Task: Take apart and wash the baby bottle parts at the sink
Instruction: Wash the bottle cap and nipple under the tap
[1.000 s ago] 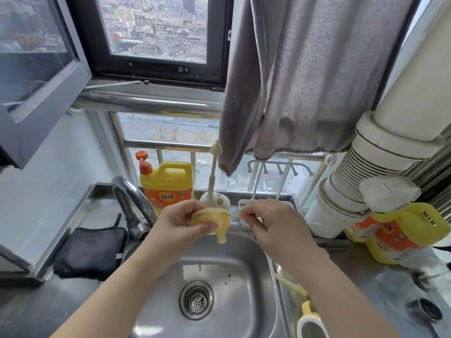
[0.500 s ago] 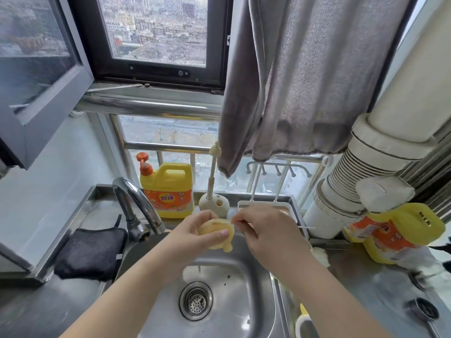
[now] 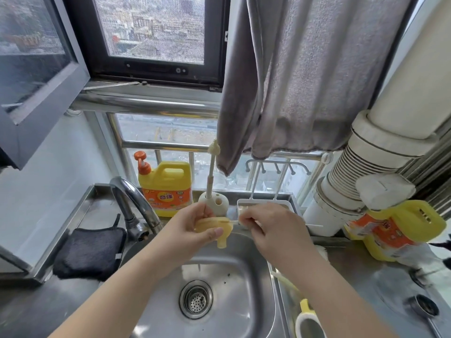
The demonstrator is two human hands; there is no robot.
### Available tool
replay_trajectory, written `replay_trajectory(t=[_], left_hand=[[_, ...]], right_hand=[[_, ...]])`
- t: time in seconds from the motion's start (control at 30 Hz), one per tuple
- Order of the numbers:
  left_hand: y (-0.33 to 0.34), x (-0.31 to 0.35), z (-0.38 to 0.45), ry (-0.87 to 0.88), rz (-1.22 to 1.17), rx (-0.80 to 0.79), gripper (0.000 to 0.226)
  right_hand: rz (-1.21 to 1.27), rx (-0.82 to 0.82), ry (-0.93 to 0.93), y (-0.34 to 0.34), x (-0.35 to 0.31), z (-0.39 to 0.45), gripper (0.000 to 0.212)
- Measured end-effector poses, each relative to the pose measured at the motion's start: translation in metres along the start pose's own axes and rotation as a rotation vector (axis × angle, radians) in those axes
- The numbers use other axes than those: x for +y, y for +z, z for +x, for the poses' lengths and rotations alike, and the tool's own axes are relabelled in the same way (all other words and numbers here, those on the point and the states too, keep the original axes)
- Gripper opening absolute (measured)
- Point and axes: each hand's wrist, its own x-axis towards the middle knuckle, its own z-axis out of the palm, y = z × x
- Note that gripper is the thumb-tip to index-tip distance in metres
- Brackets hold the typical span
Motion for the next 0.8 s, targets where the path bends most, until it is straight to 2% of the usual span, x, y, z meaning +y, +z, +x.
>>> replay_trajectory(t=[0.17,0.47,0.53,0.6,0.7,0.8], left_hand=[[0.000,0.001,0.004,0.028,0.022,0.020,0.012],[-0.001,-0.001,0.003,0.011,-0.013,0.029,0.012],[-0.008,0.000,0.002,-0.015,-0.060,0.040,0.023],[-0.010,0.000,0.002,-0.035,-0.146,0.040,0.043],[-0.006,0.003,0.001,-0.047,-0.254,0.021,0.045],[-0.009,0.004,-0.001,-0.082,-0.398,0.012,0.052]], right_hand=[[0.028,-0.045,-0.002,0.005,-0.003,0.001,0.009],[0.005,-0.046,0.015,0.004,-0.008,0.001,0.008],[0.056,-0.110,0.102,0.000,0.001,-0.002,0.012],[0.111,-0.157,0.153,-0.002,0.003,-0.003,0.017],[0.183,-0.157,0.168,-0.003,-0.008,0.002,0.022],[0.240,-0.156,0.195,-0.002,-0.008,-0.001,0.015]])
